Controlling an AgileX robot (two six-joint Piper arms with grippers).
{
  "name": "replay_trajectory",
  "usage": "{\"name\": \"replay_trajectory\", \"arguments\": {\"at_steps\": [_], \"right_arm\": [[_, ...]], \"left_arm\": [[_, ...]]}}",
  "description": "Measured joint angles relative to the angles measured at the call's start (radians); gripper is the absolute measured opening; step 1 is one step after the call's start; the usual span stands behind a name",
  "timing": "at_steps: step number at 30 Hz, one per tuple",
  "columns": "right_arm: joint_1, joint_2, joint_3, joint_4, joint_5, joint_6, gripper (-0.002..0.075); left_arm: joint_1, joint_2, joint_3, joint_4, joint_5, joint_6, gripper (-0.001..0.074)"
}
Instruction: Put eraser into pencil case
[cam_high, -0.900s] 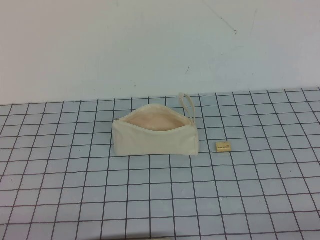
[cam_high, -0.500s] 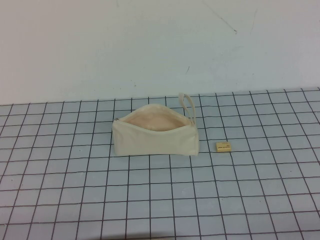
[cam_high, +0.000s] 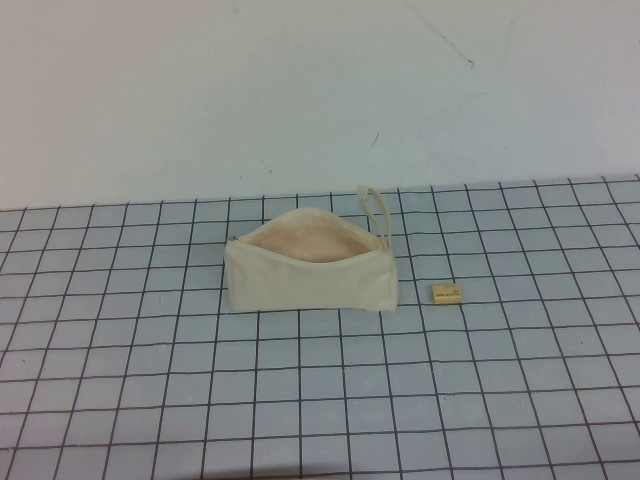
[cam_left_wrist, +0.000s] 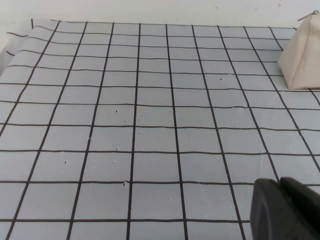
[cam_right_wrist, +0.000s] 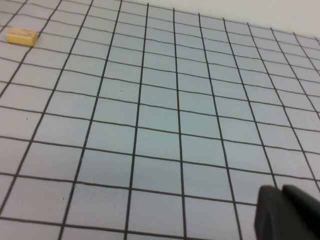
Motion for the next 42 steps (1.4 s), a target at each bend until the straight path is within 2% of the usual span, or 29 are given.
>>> {"name": "replay_trajectory", "arguments": {"at_steps": [6, 10, 15, 21, 25, 28, 30, 36, 39, 42], "right_arm": [[0.000, 0.000, 0.000, -0.012, -0.004, 0.000, -0.0001], [0.000, 0.000, 0.006, -0.077, -0.105, 0.000, -0.0001], [0.000, 0.000, 0.006, -0.296, -0.517, 0.000, -0.0001], [0.000, -0.002, 0.006, -0.370, -0.917, -0.004, -0.0001], [0.000, -0.002, 0.006, -0.376, -1.090, -0.038, -0.0001], [0.000, -0.004, 0.006, -0.330, -1.174, -0.064, -0.0001], [0.000, -0.004, 0.006, -0.237, -1.189, -0.104, -0.0001], [0.000, -0.004, -0.196, 0.161, -0.991, -0.312, -0.0001], [0.000, 0.008, -0.330, 0.247, -0.937, -0.382, -0.0001], [0.000, 0.070, -0.425, 0.248, -0.937, -0.512, -0.0001]], "left_arm": [[0.000, 0.000, 0.000, 0.000, 0.000, 0.000, -0.0001], [0.000, 0.000, 0.000, 0.000, 0.000, 0.000, -0.0001], [0.000, 0.000, 0.000, 0.000, 0.000, 0.000, -0.0001], [0.000, 0.000, 0.000, 0.000, 0.000, 0.000, -0.0001], [0.000, 0.000, 0.000, 0.000, 0.000, 0.000, -0.0001], [0.000, 0.000, 0.000, 0.000, 0.000, 0.000, -0.0001], [0.000, 0.000, 0.000, 0.000, 0.000, 0.000, -0.0001], [0.000, 0.000, 0.000, 0.000, 0.000, 0.000, -0.0001], [0.000, 0.000, 0.000, 0.000, 0.000, 0.000, -0.0001], [0.000, 0.000, 0.000, 0.000, 0.000, 0.000, -0.0001]]}}
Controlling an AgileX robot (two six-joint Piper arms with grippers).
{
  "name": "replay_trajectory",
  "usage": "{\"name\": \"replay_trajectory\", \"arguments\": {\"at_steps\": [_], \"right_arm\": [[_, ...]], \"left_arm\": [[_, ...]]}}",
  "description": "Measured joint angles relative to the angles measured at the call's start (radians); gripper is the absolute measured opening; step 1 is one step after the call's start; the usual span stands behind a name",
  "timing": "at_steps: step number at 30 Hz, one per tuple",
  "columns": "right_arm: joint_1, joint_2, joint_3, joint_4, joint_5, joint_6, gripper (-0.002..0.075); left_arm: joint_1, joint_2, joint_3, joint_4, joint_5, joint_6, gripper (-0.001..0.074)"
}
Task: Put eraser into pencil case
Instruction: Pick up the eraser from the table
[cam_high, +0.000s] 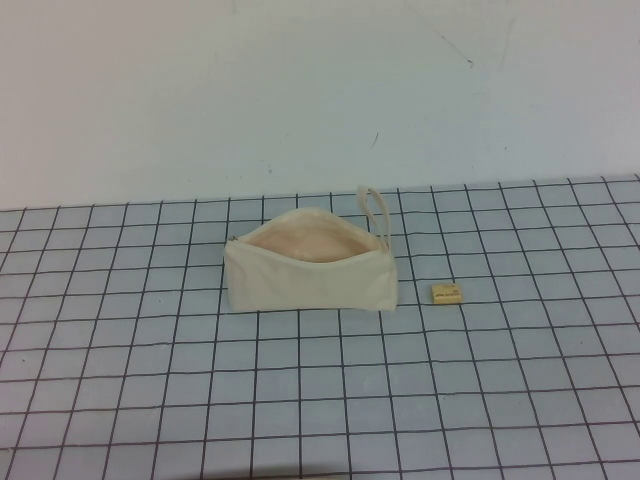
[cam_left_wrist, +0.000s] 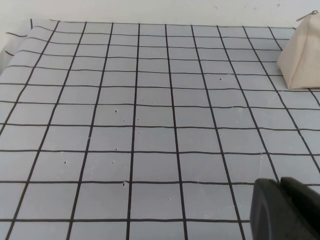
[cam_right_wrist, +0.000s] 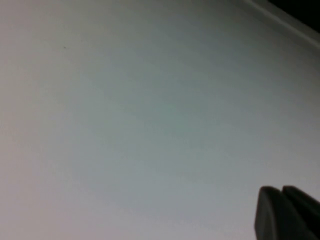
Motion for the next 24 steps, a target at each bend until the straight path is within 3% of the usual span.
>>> {"name": "replay_trajectory", "arguments": {"at_steps": [5, 10, 17, 24], "right_arm": [[0.000, 0.146, -0.142, -0.014, 0.063, 0.002, -0.0001], [0.000, 0.305, -0.341, 0.117, 0.303, -0.033, -0.0001], [0.000, 0.674, -0.642, 0.168, 1.045, -0.046, -0.0001], [0.000, 0.984, -0.656, 0.170, 1.363, -0.046, -0.0001]], "left_arm": [[0.000, 0.000, 0.000, 0.000, 0.000, 0.000, -0.0001], [0.000, 0.000, 0.000, 0.000, 0.000, 0.000, -0.0001], [0.000, 0.000, 0.000, 0.000, 0.000, 0.000, -0.0001], [0.000, 0.000, 0.000, 0.000, 0.000, 0.000, -0.0001]]}}
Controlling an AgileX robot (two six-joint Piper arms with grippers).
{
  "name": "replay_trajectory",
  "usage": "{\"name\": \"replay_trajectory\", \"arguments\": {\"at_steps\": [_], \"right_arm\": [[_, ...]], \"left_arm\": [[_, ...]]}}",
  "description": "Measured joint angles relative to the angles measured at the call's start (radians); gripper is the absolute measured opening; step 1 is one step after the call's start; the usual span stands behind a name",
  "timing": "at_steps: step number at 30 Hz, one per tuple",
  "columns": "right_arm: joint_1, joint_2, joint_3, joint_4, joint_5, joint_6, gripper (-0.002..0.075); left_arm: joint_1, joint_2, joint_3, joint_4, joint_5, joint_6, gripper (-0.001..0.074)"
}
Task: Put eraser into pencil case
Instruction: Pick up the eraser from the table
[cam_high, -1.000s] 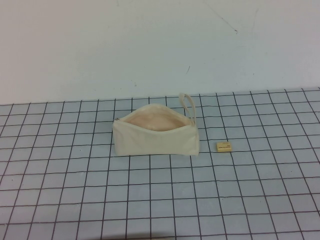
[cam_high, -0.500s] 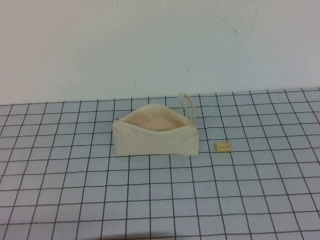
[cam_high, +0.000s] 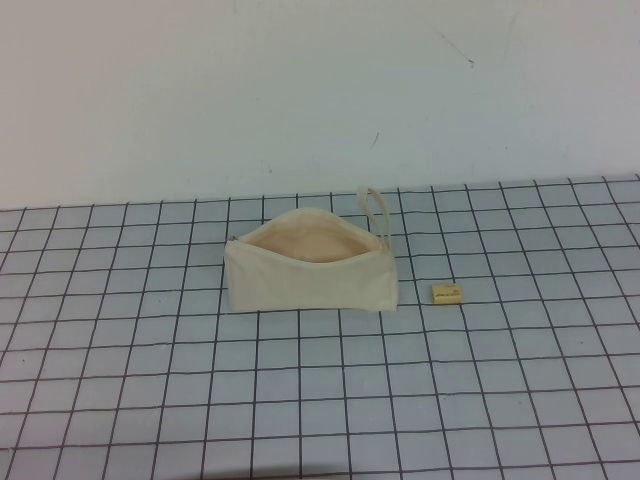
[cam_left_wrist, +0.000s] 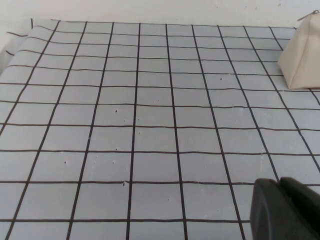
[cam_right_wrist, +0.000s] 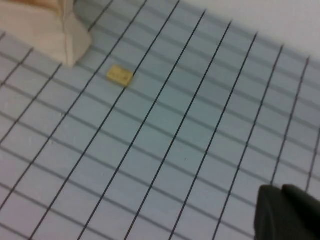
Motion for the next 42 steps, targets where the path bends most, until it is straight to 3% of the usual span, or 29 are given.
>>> {"name": "replay_trajectory", "arguments": {"at_steps": [17, 22, 24, 27, 30, 32, 38, 42], "right_arm": [[0.000, 0.517, -0.052, -0.078, 0.043, 0.002, -0.0001], [0.000, 0.582, -0.063, 0.054, 0.016, -0.123, 0.0008], [0.004, 0.620, -0.067, 0.171, 0.016, -0.241, 0.0057], [0.035, 0.672, -0.092, 0.310, 0.011, -0.365, 0.0197], [0.085, 0.720, -0.148, 0.364, -0.012, -0.410, 0.0357], [0.125, 0.752, -0.202, 0.363, -0.022, -0.469, 0.0421], [0.254, 0.880, -0.360, 0.190, -0.051, -0.629, 0.0459], [0.268, 0.978, -0.435, 0.129, -0.076, -0.636, 0.0462]], "left_arm": [[0.000, 0.000, 0.000, 0.000, 0.000, 0.000, -0.0001], [0.000, 0.000, 0.000, 0.000, 0.000, 0.000, -0.0001], [0.000, 0.000, 0.000, 0.000, 0.000, 0.000, -0.0001], [0.000, 0.000, 0.000, 0.000, 0.000, 0.000, -0.0001], [0.000, 0.000, 0.000, 0.000, 0.000, 0.000, -0.0001], [0.000, 0.000, 0.000, 0.000, 0.000, 0.000, -0.0001], [0.000, 0.000, 0.000, 0.000, 0.000, 0.000, -0.0001], [0.000, 0.000, 0.000, 0.000, 0.000, 0.000, -0.0001]]}}
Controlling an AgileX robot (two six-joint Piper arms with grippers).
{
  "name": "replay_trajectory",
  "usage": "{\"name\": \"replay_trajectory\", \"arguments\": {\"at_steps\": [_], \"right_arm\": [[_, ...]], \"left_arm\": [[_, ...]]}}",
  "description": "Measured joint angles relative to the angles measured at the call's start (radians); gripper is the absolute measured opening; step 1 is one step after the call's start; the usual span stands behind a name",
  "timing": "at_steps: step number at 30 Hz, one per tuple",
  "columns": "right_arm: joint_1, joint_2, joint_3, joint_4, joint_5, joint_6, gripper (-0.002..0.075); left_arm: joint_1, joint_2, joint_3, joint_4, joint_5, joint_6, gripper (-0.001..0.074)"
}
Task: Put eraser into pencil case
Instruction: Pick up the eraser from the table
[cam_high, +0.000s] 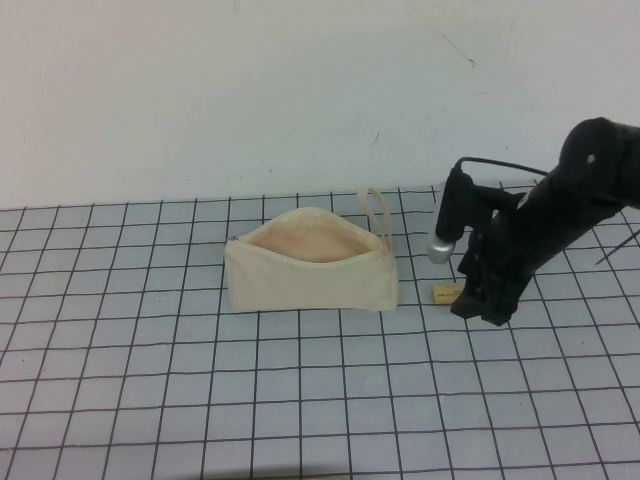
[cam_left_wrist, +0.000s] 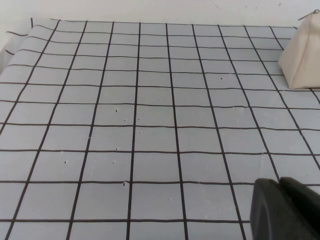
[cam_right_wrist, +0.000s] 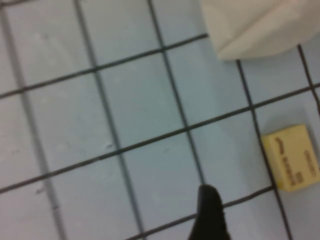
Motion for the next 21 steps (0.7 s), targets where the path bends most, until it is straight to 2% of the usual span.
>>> {"name": "replay_trajectory", "arguments": {"at_steps": [14, 18, 21], "right_arm": [[0.000, 0.209, -0.180, -0.001, -0.053, 0.033, 0.0459], [0.000, 0.226, -0.187, 0.005, -0.035, 0.040, 0.0413], [0.000, 0.230, -0.191, 0.008, -0.014, 0.046, 0.0332]], "left_arm": [[0.000, 0.000, 0.000, 0.000, 0.000, 0.000, -0.0001], [0.000, 0.000, 0.000, 0.000, 0.000, 0.000, -0.0001], [0.000, 0.000, 0.000, 0.000, 0.000, 0.000, -0.0001]]}}
